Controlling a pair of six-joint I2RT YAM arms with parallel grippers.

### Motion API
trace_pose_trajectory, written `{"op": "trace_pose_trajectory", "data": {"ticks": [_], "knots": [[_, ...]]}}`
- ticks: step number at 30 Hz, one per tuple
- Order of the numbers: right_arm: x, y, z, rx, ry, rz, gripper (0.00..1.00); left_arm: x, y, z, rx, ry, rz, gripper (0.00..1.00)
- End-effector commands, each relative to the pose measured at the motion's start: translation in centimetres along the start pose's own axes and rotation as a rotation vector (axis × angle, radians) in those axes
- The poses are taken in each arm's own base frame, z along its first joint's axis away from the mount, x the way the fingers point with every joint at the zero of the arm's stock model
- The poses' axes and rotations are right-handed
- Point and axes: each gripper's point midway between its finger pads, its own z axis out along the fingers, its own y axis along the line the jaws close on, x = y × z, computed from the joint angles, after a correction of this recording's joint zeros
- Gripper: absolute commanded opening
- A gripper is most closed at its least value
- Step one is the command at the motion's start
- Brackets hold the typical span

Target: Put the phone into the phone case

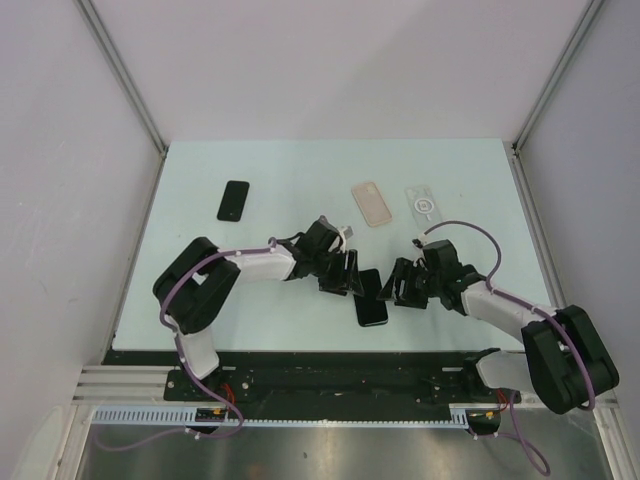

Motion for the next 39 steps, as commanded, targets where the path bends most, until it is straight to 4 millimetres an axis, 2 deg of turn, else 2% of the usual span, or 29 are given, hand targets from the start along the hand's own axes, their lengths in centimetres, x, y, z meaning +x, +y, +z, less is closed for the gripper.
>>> {"op": "trace_pose_trajectory", "data": {"ticks": [1, 3, 7, 12, 20, 24, 25, 27, 29, 39], "knots": [[-1.6, 1.9, 0.5, -0.067, -0.043, -0.09, 0.68, -0.3, 0.5, 1.1, -0.019, 0.007, 0.007, 0.61], [-1.0, 2.1, 0.8, -0.077, -0.025, -0.101, 0.69, 0.0, 0.8, 1.5, -0.019, 0.023, 0.003, 0.6], [-1.3, 2.6, 1.0, -0.114, -0.048, -0.098, 0.72, 0.8, 1.2, 1.8, -0.02, 0.052, -0.004, 0.58], [-1.3, 3.9, 1.2, -0.197, -0.036, -0.077, 0.72, 1.7, 0.3, 2.1, 0.072, 0.081, -0.007, 0.56], [-1.3, 5.2, 1.6, -0.29, -0.003, -0.024, 0.72, 3.0, 0.5, 1.6, 0.094, 0.106, -0.014, 0.5], [-1.6, 5.9, 1.2, -0.347, -0.015, -0.018, 0.72, 2.5, 0.4, 1.2, 0.143, 0.08, -0.01, 0.47], [-1.5, 5.7, 1.1, -0.358, -0.012, 0.012, 0.72, 3.2, 0.7, 1.0, 0.159, 0.092, -0.019, 0.46], [-1.8, 6.4, 0.5, -0.428, -0.022, 0.012, 0.71, 2.5, 0.6, 0.3, 0.18, 0.052, -0.019, 0.44], [-1.4, 6.1, 0.2, -0.458, -0.014, 0.046, 0.71, 2.6, 0.9, 0.1, 0.177, 0.057, -0.019, 0.42], [-1.1, 7.4, -0.4, -0.589, -0.004, 0.05, 0.7, 3.1, 1.6, 0.5, 0.157, 0.075, -0.024, 0.36]]}}
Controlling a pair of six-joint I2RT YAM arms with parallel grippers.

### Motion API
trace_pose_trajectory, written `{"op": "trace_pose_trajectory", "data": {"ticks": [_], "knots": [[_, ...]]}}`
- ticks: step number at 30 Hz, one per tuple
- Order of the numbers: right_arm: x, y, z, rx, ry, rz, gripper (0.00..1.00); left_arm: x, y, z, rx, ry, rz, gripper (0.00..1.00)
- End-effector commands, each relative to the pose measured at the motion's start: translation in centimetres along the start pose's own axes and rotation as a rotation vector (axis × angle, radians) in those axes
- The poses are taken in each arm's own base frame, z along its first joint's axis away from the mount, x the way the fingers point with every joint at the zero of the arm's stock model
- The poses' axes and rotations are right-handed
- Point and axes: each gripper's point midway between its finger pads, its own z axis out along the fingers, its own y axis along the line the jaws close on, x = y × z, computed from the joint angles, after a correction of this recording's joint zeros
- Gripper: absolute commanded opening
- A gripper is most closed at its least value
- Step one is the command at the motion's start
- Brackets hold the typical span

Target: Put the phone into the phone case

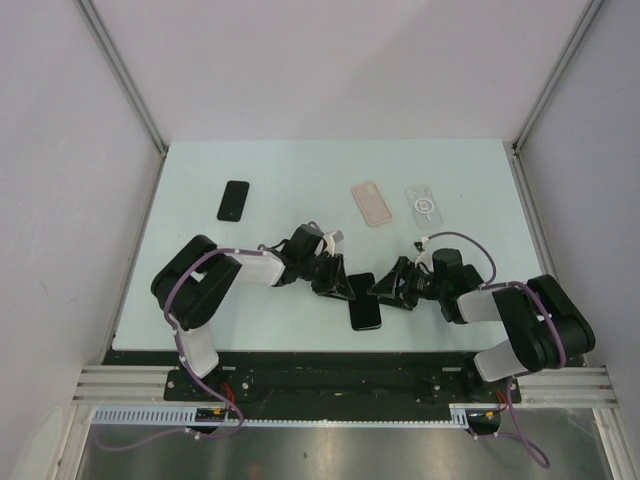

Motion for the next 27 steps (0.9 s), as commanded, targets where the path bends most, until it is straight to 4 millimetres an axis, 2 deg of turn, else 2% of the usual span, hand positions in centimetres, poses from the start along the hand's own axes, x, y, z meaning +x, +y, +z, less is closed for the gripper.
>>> {"op": "trace_pose_trajectory", "data": {"ticks": [1, 16, 17, 21, 27], "knots": [[-0.3, 4.6, -0.2, -0.208, 0.023, -0.082, 0.7, 2.0, 1.1, 0.4, -0.026, 0.051, -0.003, 0.36], [-0.7, 5.5, -0.8, -0.409, -0.004, 0.029, 0.68, 2.8, 0.3, 0.3, 0.05, 0.077, -0.056, 0.17], [-0.5, 4.5, -0.4, -0.388, 0.006, 0.063, 0.67, 2.7, 0.2, 0.3, 0.059, 0.075, -0.061, 0.17], [-0.4, 3.2, 0.2, -0.361, 0.003, 0.08, 0.66, 3.0, -0.2, 0.1, 0.092, 0.08, -0.085, 0.15], [-0.7, 3.2, -0.5, -0.35, -0.034, 0.089, 0.65, 2.9, 0.7, 0.0, 0.036, 0.067, -0.087, 0.13]]}}
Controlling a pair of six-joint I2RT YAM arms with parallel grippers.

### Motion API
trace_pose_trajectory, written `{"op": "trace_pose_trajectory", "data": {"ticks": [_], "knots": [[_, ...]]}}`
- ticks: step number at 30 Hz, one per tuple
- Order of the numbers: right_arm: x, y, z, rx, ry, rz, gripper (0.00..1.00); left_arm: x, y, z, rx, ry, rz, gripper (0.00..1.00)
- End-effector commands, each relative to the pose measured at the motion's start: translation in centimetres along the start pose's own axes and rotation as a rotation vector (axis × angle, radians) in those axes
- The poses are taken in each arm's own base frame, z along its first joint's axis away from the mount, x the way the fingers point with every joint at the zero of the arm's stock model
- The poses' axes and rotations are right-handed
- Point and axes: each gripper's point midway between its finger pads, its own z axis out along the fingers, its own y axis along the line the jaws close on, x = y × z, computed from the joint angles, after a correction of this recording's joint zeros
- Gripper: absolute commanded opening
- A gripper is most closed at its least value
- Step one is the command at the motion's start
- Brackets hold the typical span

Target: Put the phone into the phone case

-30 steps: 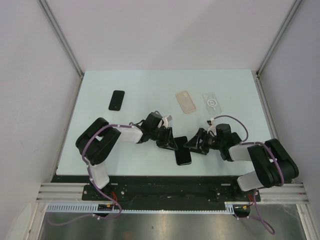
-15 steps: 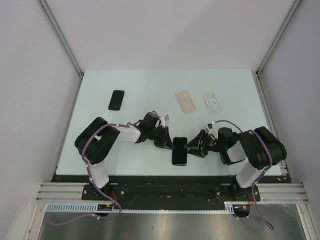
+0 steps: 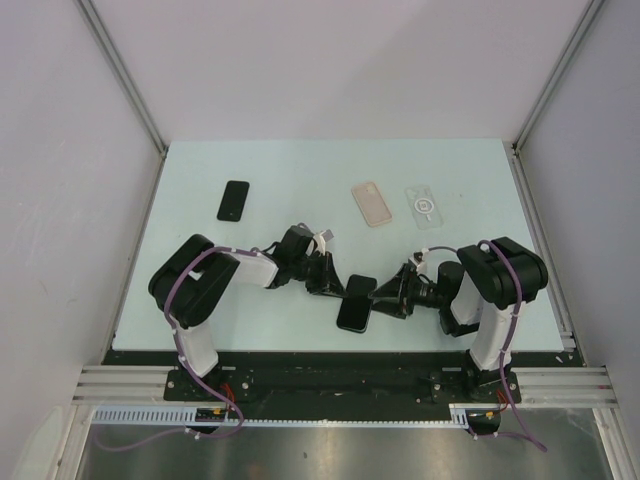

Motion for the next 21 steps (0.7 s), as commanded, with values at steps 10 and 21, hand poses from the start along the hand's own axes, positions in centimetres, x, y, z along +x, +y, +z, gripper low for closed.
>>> {"op": "trace_pose_trajectory", "data": {"ticks": [10, 21], "knots": [[-2.4, 2.1, -0.2, -0.067, -0.114, -0.038, 0.63, 4.2, 1.0, 0.4, -0.059, 0.127, -0.039, 0.08], [-4.1, -0.2, -0.3, 0.258, -0.178, -0.168, 0.67, 4.5, 3.2, -0.3, -0.12, 0.122, -0.096, 0.0]]}}
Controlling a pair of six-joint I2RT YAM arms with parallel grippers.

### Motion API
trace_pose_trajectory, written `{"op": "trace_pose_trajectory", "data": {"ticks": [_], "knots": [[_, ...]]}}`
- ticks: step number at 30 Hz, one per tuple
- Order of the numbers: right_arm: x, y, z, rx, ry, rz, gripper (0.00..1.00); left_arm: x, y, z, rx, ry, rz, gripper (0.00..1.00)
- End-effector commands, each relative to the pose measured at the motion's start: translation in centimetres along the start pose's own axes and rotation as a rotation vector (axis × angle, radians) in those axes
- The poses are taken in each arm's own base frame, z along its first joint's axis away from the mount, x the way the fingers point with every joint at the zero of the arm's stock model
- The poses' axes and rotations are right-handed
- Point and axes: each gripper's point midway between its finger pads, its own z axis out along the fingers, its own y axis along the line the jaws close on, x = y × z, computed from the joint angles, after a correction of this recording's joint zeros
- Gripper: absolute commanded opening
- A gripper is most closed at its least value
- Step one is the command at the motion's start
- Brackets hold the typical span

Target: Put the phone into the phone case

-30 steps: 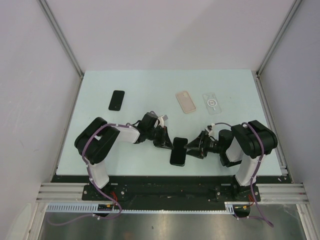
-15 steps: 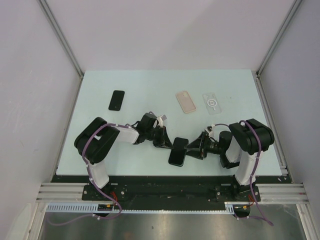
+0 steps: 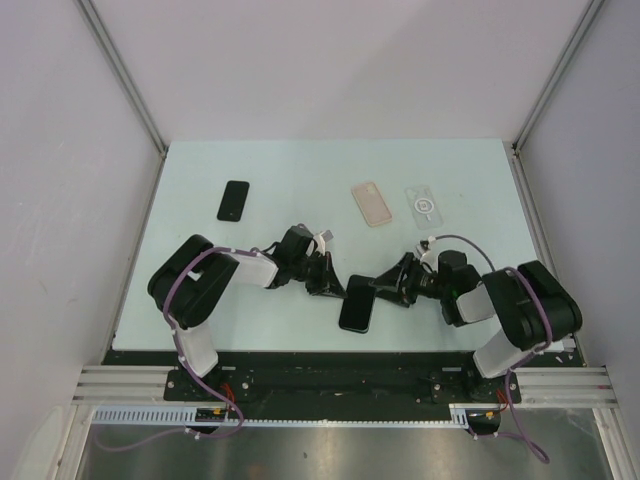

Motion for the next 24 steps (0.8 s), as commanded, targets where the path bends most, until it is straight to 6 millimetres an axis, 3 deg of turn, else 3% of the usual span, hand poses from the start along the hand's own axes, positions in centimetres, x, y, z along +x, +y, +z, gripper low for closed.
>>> {"op": "trace_pose_trajectory", "data": {"ticks": [1, 5, 6, 11, 24], "knots": [[-1.4, -2.2, -0.1, 0.235, -0.058, -0.097, 0.68, 4.2, 3.2, -0.2, -0.11, 0.114, -0.08, 0.0], [-2.3, -1.9, -0.8, 0.339, -0.113, -0.152, 0.69, 4.2, 3.7, -0.4, -0.125, 0.11, -0.086, 0.0], [-2.2, -2.6, -1.0, 0.4, -0.126, -0.151, 0.69, 4.2, 3.8, -0.4, -0.125, 0.112, -0.088, 0.0], [-1.2, -2.5, -0.9, 0.465, -0.154, -0.179, 0.71, 4.4, 4.1, -0.3, -0.132, 0.117, -0.096, 0.0], [3.0, -2.1, 3.7, 0.345, -0.04, -0.135, 0.73, 4.9, 4.1, -0.3, -0.11, 0.119, -0.113, 0.0]]}}
